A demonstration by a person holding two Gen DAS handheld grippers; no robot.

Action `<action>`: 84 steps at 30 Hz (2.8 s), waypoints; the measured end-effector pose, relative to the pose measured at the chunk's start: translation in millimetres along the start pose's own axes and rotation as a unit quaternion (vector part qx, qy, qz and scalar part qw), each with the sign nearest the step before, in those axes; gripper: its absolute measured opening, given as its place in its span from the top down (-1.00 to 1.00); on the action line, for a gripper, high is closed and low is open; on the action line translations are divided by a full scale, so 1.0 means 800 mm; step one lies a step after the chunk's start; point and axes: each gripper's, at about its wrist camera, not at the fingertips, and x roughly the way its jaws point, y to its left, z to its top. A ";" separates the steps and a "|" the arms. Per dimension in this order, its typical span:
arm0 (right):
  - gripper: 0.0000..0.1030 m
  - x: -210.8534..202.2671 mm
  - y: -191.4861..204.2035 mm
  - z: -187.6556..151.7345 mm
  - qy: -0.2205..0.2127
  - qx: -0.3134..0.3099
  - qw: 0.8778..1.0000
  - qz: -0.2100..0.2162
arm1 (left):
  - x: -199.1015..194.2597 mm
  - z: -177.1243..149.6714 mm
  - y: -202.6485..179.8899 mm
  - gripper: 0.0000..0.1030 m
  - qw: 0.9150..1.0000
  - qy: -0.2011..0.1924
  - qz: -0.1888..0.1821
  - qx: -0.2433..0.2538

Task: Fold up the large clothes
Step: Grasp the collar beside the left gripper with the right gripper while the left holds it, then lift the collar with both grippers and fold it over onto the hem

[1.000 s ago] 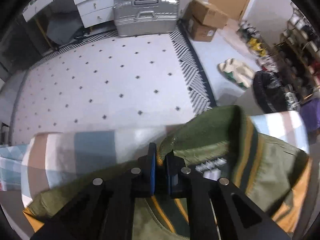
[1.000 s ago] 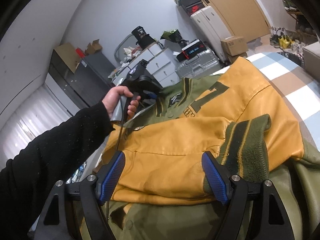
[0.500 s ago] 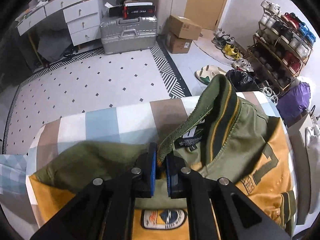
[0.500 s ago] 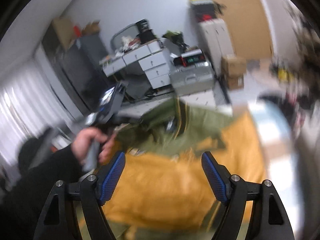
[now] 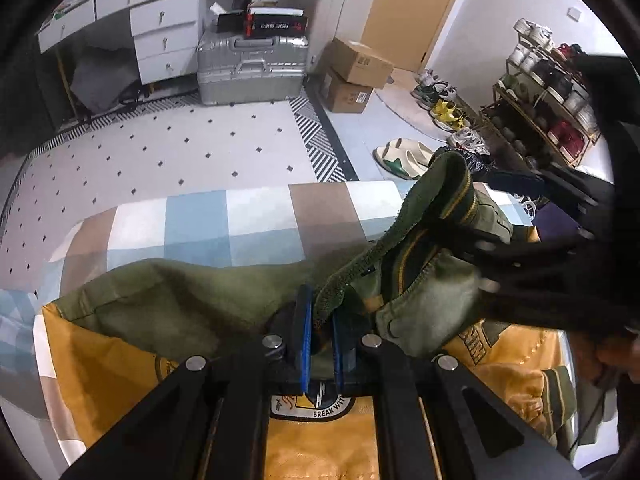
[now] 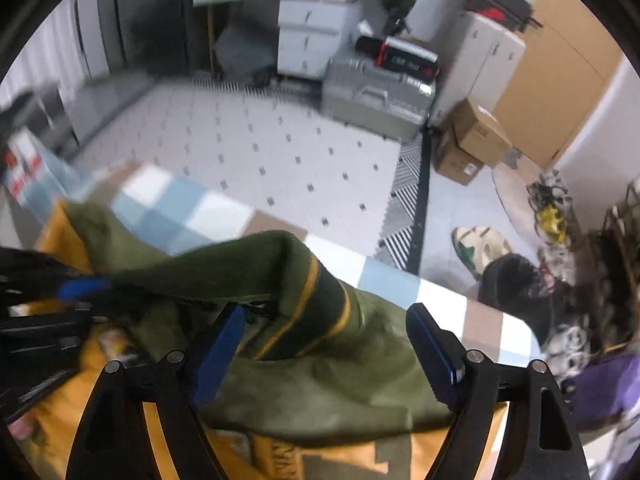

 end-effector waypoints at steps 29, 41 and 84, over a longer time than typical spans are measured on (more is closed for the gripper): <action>0.70 -0.237 0.074 -0.248 -0.129 0.050 0.987 0.083 | -0.145 -0.204 -0.063 0.93 0.997 -0.040 -0.062 0.018; 0.55 -0.146 0.087 -0.349 0.030 0.082 0.988 0.128 | -0.084 -0.238 -0.058 0.94 0.998 0.004 -0.062 0.010; 0.79 -0.243 -0.088 -0.413 -0.095 0.274 0.949 0.125 | -0.094 -0.301 -0.063 0.93 0.997 0.068 -0.047 0.009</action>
